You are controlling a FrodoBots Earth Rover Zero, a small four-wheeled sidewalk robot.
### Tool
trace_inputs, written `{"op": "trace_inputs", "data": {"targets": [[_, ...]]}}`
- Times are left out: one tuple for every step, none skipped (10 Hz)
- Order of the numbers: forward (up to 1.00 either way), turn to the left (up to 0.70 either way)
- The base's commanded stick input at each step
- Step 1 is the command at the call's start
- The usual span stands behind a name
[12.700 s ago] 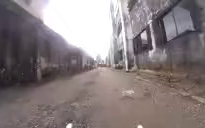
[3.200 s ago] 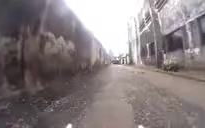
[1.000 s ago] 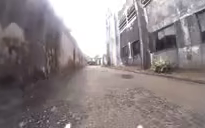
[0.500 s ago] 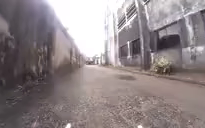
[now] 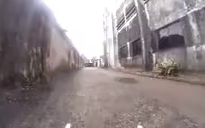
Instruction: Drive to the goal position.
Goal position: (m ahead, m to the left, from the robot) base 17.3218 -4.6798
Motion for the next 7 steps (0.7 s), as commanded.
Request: {"op": "trace_inputs", "data": {"targets": [[0.7,0.04],[0.7,0.0],[0.7,0.0],[0.7,0.0],[0.7,0.0],[0.7,0.0],[0.7,0.0]]}}
